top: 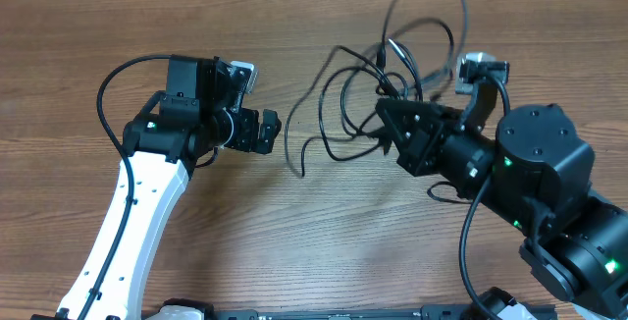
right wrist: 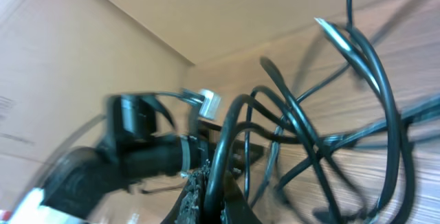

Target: Untangle cables

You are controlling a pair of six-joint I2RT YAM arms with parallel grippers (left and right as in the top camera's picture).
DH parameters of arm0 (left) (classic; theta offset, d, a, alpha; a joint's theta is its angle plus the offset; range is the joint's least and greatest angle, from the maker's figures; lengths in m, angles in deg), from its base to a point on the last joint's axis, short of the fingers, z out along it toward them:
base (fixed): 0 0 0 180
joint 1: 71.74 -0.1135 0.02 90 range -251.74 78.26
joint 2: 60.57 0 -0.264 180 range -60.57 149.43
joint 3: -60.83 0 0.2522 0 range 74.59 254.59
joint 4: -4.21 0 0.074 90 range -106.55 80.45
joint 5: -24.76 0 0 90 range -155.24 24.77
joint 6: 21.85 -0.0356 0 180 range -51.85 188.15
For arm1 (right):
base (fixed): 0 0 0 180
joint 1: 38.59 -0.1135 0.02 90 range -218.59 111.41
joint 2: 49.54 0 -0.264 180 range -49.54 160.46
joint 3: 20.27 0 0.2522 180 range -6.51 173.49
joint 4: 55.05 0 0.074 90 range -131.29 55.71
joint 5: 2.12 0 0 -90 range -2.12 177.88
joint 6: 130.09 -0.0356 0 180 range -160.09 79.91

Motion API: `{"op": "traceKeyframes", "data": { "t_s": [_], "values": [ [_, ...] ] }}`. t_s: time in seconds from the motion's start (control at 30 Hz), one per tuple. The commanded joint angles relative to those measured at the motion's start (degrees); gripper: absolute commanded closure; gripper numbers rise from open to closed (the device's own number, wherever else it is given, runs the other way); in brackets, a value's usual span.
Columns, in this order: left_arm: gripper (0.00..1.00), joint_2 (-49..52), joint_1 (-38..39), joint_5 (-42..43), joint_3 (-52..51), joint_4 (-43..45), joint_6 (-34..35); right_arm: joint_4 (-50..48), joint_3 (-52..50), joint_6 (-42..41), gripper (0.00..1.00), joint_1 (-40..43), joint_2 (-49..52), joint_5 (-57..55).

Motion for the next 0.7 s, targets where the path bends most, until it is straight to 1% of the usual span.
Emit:
{"op": "traceKeyframes", "data": {
  "t_s": [0.0,0.2,0.37,0.57,0.67],
  "values": [
    [0.0,-0.3,0.0,-0.3,-0.1,0.2,0.5,2.2,0.7,7.0,0.96,0.2,1.1,-2.4],
    [0.01,-0.3,0.0,-0.3,-0.1,0.2,0.5,7.1,0.7,14.1,0.96,0.2,2.8,-2.4],
    [0.01,-0.3,0.0,-0.3,-0.1,0.2,0.5,9.9,0.7,16.7,0.96,0.2,5.1,-2.1],
    [0.0,-0.3,0.0,0.4,-0.1,0.3,0.5,11.8,0.7,22.8,0.96,0.2,8.7,3.1],
    [0.01,-0.3,0.1,0.9,-0.1,-0.2,0.6,11.7,0.7,23.0,0.96,0.2,9.7,3.1]
  ]
}}
